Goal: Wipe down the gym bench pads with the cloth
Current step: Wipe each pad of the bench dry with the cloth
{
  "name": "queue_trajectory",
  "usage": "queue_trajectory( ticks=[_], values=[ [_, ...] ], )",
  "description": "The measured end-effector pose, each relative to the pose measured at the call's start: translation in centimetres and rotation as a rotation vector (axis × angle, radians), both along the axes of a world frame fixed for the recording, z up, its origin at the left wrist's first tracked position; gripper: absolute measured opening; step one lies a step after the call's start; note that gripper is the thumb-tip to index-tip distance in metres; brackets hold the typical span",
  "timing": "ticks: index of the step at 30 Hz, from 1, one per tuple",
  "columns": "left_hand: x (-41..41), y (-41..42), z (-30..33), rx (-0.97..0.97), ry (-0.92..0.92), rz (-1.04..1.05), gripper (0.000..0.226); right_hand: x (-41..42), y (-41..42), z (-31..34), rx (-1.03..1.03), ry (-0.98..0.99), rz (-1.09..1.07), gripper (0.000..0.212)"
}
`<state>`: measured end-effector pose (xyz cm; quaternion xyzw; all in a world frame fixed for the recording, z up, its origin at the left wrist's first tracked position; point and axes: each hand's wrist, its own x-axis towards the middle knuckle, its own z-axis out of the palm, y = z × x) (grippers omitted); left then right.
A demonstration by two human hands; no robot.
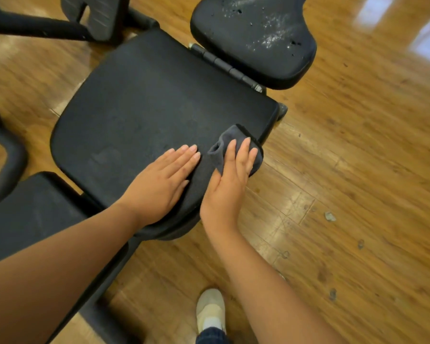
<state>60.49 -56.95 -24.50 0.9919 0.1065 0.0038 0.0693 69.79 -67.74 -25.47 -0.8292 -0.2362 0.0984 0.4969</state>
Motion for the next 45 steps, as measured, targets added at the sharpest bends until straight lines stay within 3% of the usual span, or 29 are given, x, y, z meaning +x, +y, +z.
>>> queue_trajectory(
  ticks=[5, 15, 24, 34, 40, 45],
  values=[
    [0.0, -0.2, 0.2, 0.002, 0.006, -0.003, 0.050, 4.7, 1.1, 0.5, -0.055, -0.022, -0.027, 0.048],
    [0.1, -0.2, 0.3, -0.002, 0.011, 0.006, 0.050, 11.8, 4.2, 1.9, -0.549, -0.097, 0.070, 0.049],
    [0.0, -0.5, 0.2, 0.008, 0.004, 0.032, 0.050, 12.7, 3.9, 1.8, -0.529, -0.167, 0.118, 0.049],
    [0.2, -1.3, -0.5, 0.017, -0.029, 0.110, 0.051, -2.0, -2.2, 1.4, -0.256, -0.179, 0.220, 0.056],
    [0.6, -3.3, -0.4, 0.031, -0.043, 0.255, 0.052, -3.8, -2.6, 1.0, -0.285, -0.170, 0.271, 0.055],
    [3.5, -6.4, -0.4, -0.047, -0.018, 0.636, 0.052, 1.1, 0.3, 2.2, -0.400, -0.241, 0.240, 0.059]
  ],
)
